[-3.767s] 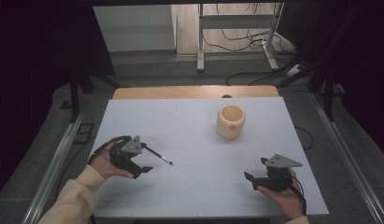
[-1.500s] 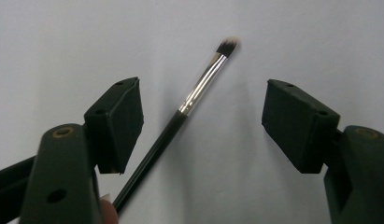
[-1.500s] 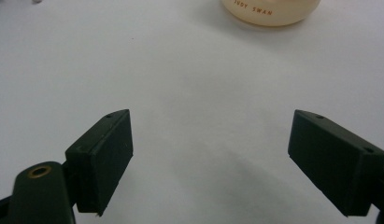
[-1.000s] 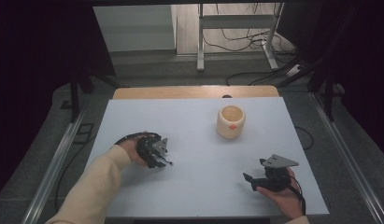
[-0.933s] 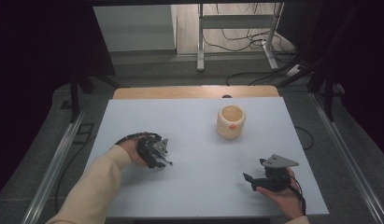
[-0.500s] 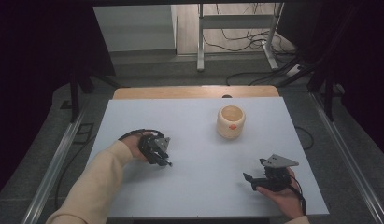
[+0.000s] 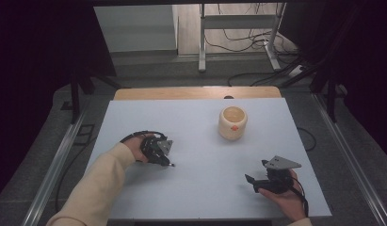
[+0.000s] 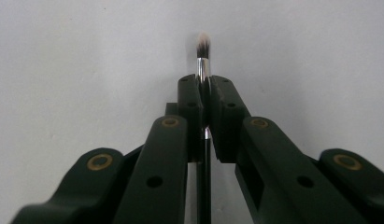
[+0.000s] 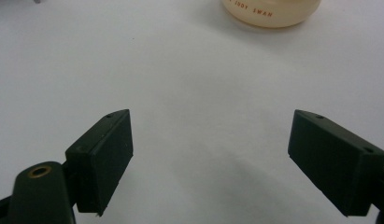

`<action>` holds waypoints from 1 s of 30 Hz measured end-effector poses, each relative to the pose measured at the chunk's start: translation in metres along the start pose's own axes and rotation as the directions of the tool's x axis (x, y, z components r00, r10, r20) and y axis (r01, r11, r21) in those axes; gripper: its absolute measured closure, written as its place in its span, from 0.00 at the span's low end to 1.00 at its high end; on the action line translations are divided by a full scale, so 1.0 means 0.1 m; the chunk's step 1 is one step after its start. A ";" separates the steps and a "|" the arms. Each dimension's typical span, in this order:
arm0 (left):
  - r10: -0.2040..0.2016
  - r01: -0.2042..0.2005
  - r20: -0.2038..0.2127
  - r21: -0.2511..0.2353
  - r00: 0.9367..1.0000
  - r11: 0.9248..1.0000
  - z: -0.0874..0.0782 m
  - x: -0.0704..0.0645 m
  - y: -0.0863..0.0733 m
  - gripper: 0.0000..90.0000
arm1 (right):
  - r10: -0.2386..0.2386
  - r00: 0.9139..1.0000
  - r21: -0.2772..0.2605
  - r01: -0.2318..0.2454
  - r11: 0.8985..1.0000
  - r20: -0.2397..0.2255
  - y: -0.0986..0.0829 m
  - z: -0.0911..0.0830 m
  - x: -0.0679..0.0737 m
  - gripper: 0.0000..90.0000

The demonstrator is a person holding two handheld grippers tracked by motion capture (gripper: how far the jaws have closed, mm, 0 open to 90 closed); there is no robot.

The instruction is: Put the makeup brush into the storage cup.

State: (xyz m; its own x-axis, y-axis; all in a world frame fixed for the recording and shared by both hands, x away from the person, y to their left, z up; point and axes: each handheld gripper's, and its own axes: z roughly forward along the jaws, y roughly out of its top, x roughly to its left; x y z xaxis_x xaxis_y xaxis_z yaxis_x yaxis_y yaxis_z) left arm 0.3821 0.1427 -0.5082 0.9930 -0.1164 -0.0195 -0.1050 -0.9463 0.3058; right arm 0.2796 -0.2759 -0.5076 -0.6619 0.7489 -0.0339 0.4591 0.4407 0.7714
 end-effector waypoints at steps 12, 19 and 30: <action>-0.062 0.061 -0.195 -0.014 0.979 0.998 -0.32 -0.17 0.03 0.93 | 0.002 1.000 -0.005 -0.002 1.000 0.002 0.00 -0.01 -0.01 0.16; -0.086 0.077 -0.283 -0.044 0.955 0.996 -0.48 -0.33 0.10 0.93 | 0.005 1.000 -0.007 -0.004 1.000 0.007 0.00 -0.01 0.00 0.16; -0.211 0.181 -0.292 -0.125 0.933 0.975 -0.55 -0.47 0.15 0.93 | 0.005 1.000 -0.014 -0.005 1.000 0.009 0.00 -0.03 -0.01 0.16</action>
State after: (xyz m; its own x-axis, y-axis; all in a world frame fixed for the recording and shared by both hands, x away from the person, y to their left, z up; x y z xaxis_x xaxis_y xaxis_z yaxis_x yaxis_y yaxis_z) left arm 0.3371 0.1503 -0.4505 0.9642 0.1791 0.1956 0.0845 -0.9065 0.4136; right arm 0.2789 -0.2779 -0.5055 -0.6545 0.7552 -0.0357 0.4541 0.4304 0.7801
